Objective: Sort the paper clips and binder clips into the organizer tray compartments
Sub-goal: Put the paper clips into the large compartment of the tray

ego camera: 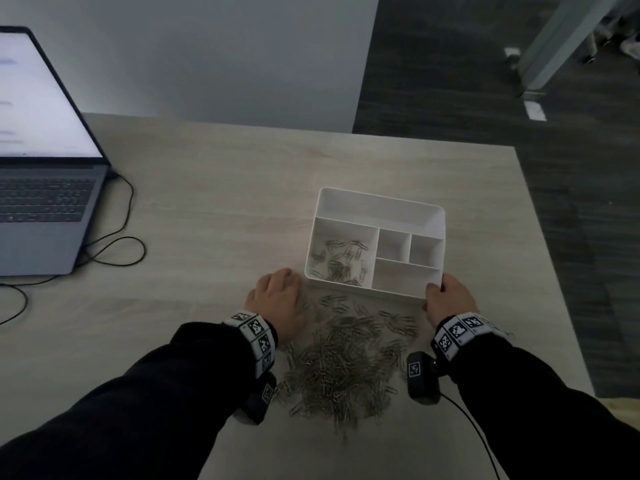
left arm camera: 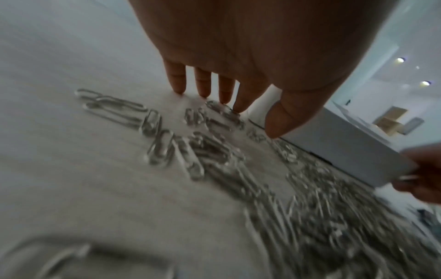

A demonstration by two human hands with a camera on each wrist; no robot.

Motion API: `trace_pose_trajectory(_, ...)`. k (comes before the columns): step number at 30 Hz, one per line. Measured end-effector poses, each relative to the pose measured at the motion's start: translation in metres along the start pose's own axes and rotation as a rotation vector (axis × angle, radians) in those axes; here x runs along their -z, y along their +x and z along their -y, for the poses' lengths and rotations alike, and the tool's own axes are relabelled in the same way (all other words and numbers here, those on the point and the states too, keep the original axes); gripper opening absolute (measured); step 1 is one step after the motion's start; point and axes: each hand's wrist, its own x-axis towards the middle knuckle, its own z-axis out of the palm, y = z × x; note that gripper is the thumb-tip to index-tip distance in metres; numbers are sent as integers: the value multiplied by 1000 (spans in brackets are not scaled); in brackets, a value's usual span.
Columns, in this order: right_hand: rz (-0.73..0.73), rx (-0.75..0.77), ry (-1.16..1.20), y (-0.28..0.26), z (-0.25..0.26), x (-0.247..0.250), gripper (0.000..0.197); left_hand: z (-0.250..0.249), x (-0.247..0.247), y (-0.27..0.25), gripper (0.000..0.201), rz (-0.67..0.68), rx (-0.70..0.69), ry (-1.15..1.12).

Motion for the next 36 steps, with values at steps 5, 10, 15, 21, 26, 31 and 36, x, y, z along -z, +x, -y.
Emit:
trace_pose_trajectory(5,3,26,99,4,11,-14,20,3,-27,-17,88,44,-92,84)
trace_pose_trajectory(10,71,75,166,-2,44,-36,22,2,-38,-34,86,43,-189,93)
trace_pose_trajectory(15,191,183,81,-4,54,-50,18,5,-38,-37,88,58,-240,52)
trace_pose_trajectory(21,123,306,-116,-15,39,-23,42,23,-22,-44,83,-44,-129,6)
trace_pose_trajectory(26,254,180,-333,-35,9,-11,51,42,-14,-56,83,-130,105,30)
trace_pose_trajectory(31,304,202,-458,-61,-3,-27,58,43,-24,-62,76,-65,80,-25)
trace_pose_trajectory(36,407,407,-456,-86,7,-54,52,31,-30,-65,72,29,-30,-137)
